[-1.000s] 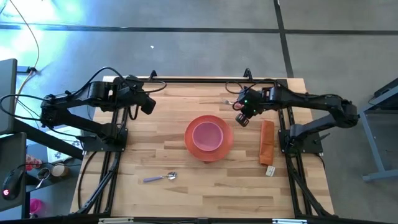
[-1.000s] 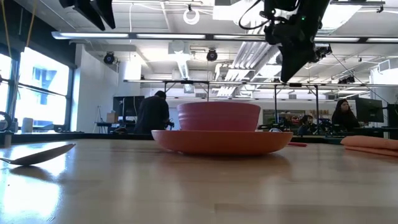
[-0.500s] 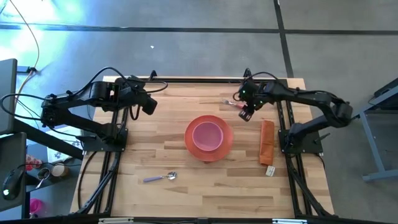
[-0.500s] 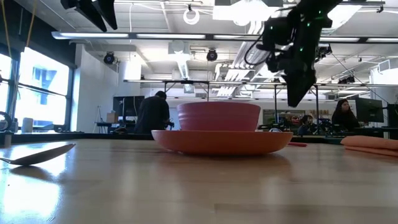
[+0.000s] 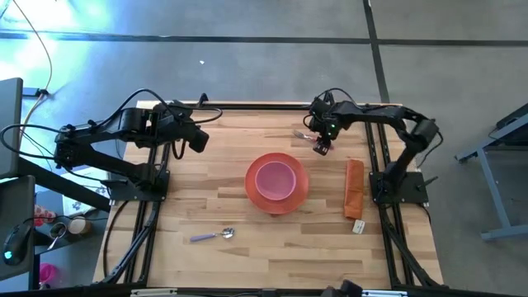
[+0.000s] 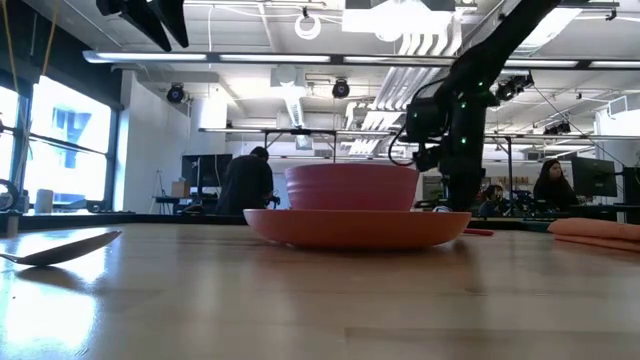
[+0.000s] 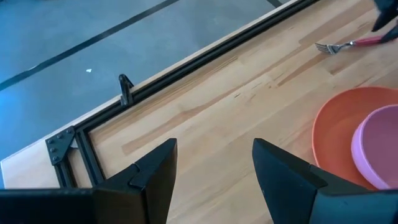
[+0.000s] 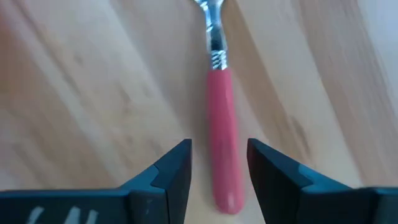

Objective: Set table place
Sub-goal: Put the fork to the right side of the plate

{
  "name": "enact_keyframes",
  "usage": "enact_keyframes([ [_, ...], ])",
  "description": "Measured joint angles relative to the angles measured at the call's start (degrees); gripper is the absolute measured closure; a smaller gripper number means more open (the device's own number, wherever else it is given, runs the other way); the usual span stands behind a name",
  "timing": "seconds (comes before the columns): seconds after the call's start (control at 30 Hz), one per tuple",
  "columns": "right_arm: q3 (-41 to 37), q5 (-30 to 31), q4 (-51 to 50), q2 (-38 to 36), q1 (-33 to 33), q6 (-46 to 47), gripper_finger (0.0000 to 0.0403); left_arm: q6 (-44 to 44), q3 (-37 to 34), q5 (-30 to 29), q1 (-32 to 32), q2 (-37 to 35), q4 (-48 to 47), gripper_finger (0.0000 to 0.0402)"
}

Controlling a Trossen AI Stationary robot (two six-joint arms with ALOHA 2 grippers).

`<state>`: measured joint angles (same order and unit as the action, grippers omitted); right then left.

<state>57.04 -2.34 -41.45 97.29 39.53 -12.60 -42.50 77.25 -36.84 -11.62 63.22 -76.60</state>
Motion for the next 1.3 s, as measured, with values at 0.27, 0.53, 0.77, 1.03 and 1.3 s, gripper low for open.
enact_keyframes([
  [0.27, 4.92, 0.18, 0.54, 6.72, 1.00, -5.41, 0.0256, -0.85, 0.00, 0.02, -0.02, 0.00, 0.00, 0.0204],
  [0.53, 5.66, -0.65, 0.65, 10.67, 1.02, -5.37, 0.0262, -1.10, 0.00, 0.00, -0.02, 0.00, 0.00, 0.0204],
  [0.77, 5.57, 0.22, 1.18, 10.80, 1.00, -3.22, 0.0381, -1.18, 0.00, -0.04, -0.02, 0.00, 0.00, 0.0204],
  [1.03, 6.16, -0.29, -3.91, 2.87, 0.43, 12.94, 0.0396, -1.28, 0.00, -0.21, -0.02, 0.10, 0.04, 0.0204],
  [1.3, 6.79, 6.05, -13.45, -20.16, -11.29, 45.93, 0.0396, -1.14, 0.00, -1.65, -0.02, 0.17, 0.26, 0.0204],
])
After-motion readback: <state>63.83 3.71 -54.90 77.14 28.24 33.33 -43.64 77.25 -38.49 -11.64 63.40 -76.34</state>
